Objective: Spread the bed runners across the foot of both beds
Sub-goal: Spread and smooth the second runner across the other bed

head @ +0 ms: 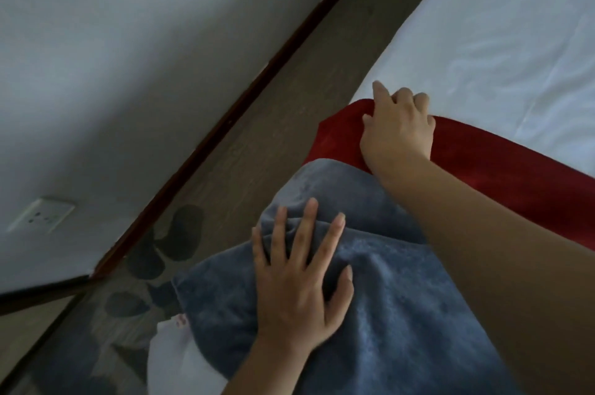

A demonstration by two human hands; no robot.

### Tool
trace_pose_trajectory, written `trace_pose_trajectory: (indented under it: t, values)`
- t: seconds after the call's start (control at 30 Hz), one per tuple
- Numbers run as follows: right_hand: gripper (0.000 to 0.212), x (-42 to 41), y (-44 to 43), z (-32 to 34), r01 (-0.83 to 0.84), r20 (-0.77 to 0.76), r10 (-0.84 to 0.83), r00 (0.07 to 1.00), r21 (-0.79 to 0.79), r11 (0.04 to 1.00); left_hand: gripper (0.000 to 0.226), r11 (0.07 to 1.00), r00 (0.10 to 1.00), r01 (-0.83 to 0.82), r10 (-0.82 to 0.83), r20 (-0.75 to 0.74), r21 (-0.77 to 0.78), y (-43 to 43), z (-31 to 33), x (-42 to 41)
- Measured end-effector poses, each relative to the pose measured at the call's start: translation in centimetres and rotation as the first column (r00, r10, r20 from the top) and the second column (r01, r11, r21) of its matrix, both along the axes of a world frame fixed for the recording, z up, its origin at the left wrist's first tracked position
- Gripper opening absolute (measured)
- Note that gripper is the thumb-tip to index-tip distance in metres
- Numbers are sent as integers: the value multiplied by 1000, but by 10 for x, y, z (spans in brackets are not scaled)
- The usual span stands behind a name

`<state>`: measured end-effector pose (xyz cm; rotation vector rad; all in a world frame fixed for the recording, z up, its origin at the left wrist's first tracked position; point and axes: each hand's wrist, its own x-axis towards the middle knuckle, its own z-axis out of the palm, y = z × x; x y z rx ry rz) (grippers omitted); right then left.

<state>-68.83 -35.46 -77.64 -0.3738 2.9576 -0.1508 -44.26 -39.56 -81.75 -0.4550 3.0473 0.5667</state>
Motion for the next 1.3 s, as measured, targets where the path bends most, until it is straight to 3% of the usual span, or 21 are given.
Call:
trace_pose_trajectory:
  t: [0.1, 0.27, 0.43, 0.57, 0.7, 1.1, 1.17, 1.23, 1.3]
  values:
    - [43, -9, -7, -3, -29, -11, 28, 1000, -114, 993, 66, 1000, 1000, -10, 10, -26, -12, 0, -3, 0]
    - [42, -37, -7, -5, 62, -80, -94, 992, -339, 939, 66, 997, 992, 1, -11, -124, -81, 5, -5, 4]
    - [43, 2, 0, -31, -191, -55, 185, 981, -151, 970, 64, 1000, 999, 19, -20, -33, -10, 2, -4, -1]
    - [57, 19, 13, -34, -243, 7, 243, 970, 21, 970, 62, 1000, 1000, 25, -25, -4, 5, 3, 2, -3]
    - [60, 47, 37, -31, -301, 15, 302, 953, -61, 952, 64, 1000, 1000, 24, -24, 7, -4, -4, 4, -3]
    - [60, 94, 329, -37, -19, -40, 16, 999, -61, 998, 77, 999, 974, 10, -3, 225, -32, 44, 37, 0]
    - [60, 102, 384, -39, 34, -39, -36, 999, -54, 998, 79, 990, 964, 140, -130, 233, -27, 91, 42, 4]
    - [60, 108, 436, -41, 67, -49, -68, 996, -34, 997, 82, 923, 906, 377, -353, 234, -70, 160, 39, 13]
    - [60, 114, 481, -41, 100, -47, -101, 994, -26, 995, 87, 854, 847, 509, -476, 234, -105, 236, 31, 21]
